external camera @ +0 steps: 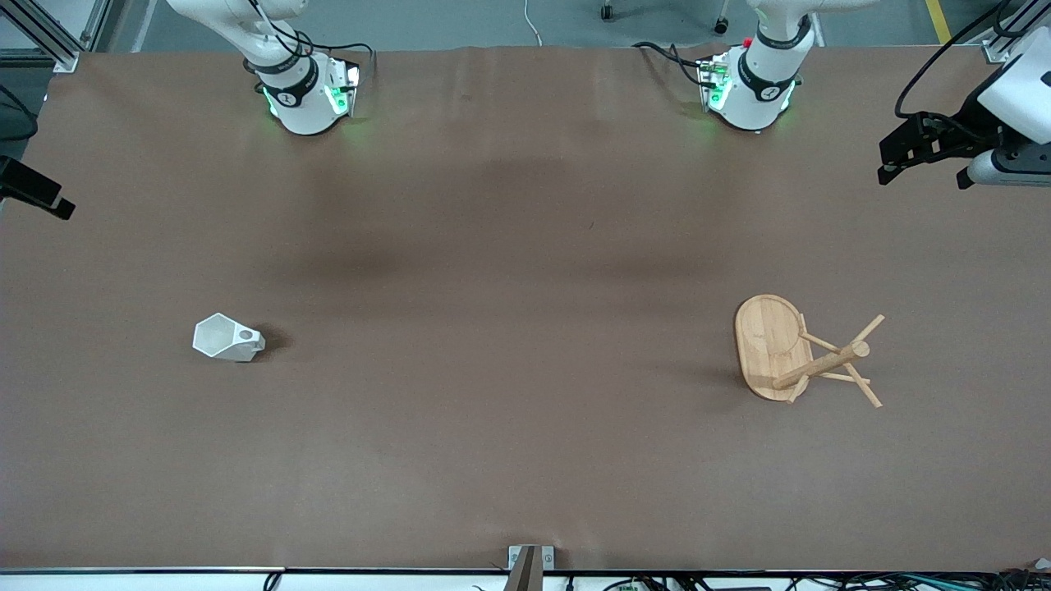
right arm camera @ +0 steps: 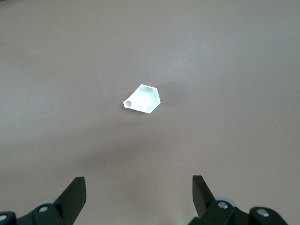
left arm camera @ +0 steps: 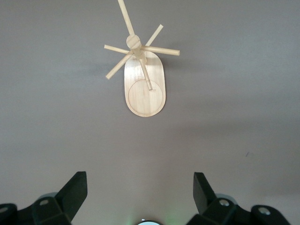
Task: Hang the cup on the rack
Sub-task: 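Reach the right gripper down to the white cup on its side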
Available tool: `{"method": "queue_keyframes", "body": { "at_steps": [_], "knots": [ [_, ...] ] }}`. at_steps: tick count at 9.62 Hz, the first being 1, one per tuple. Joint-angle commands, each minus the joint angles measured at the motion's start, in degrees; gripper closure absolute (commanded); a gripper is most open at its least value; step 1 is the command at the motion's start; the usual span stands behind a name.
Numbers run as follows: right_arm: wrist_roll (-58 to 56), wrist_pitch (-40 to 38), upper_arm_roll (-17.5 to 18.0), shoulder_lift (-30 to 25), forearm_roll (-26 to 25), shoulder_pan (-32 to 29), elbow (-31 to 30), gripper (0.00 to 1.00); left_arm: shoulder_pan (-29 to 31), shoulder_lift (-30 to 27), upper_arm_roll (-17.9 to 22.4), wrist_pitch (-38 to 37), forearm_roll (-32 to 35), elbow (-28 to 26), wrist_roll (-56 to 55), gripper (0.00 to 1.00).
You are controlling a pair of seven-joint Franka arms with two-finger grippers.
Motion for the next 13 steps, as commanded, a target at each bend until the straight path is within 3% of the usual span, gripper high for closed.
{"method": "queue_keyframes", "body": {
  "at_steps": [1,9,13],
  "knots": [
    [0.2,-0.4,0.2,-0.1,-0.9,-0.1,0.5,0.0,0.2,1.0,-0.2,-1.1,0.0,-0.2,0.3,0.0],
    [-3.2,0.8,-0.2,1.2,-0.4,-0.3,-2.2,0.0,0.4,1.4,-0.1,-1.1,0.0,0.4,0.7,0.0],
    [-11.9,17.4,-0.3,9.3,-0.3,-0.9,-12.9,0.0,0.5,1.5,-0.1,-1.1,0.0,0.5,0.8,0.0]
  ]
}}
